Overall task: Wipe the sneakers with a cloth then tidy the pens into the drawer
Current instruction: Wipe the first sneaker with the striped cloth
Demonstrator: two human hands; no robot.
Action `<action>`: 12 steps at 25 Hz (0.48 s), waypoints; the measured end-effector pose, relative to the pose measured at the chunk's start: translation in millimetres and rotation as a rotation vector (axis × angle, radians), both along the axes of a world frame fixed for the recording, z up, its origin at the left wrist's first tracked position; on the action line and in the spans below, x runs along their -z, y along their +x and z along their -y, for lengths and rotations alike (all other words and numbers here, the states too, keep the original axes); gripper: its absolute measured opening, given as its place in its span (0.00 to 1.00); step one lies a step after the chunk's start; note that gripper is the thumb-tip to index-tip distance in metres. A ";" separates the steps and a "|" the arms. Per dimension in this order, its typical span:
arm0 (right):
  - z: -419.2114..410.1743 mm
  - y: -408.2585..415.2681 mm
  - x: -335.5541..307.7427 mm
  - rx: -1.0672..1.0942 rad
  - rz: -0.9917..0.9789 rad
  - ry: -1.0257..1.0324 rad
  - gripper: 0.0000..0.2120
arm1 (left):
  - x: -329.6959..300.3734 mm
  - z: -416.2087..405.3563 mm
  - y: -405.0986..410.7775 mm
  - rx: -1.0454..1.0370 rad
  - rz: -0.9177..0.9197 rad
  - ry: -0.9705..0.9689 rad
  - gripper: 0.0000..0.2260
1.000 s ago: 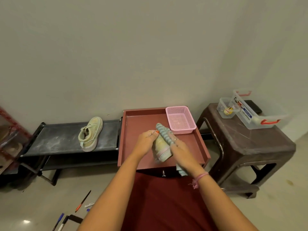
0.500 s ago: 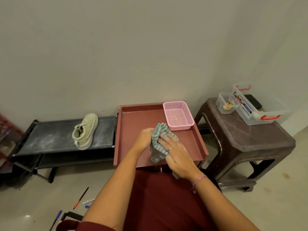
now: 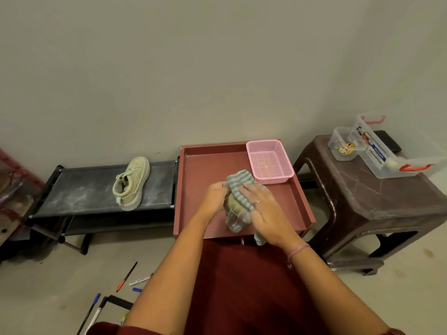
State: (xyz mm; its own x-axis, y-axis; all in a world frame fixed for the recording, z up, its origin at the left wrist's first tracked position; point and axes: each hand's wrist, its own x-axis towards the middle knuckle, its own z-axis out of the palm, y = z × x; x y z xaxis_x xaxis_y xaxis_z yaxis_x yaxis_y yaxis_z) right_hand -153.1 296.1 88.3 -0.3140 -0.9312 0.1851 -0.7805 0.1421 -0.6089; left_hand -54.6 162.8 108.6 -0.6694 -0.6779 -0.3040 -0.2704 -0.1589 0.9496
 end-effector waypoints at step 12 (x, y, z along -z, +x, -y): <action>-20.0 -1.2 35.1 -0.055 -0.271 -0.203 0.33 | 5.6 -0.5 -8.5 -0.018 -0.010 0.001 0.14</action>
State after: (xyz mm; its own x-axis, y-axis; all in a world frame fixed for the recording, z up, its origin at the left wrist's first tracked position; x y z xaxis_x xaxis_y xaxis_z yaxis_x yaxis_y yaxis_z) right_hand -154.3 316.1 53.2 -0.1787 -0.8807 0.4387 -0.9208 -0.0074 -0.3900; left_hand -63.1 163.3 102.9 -0.6597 -0.6898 -0.2984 -0.2581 -0.1649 0.9519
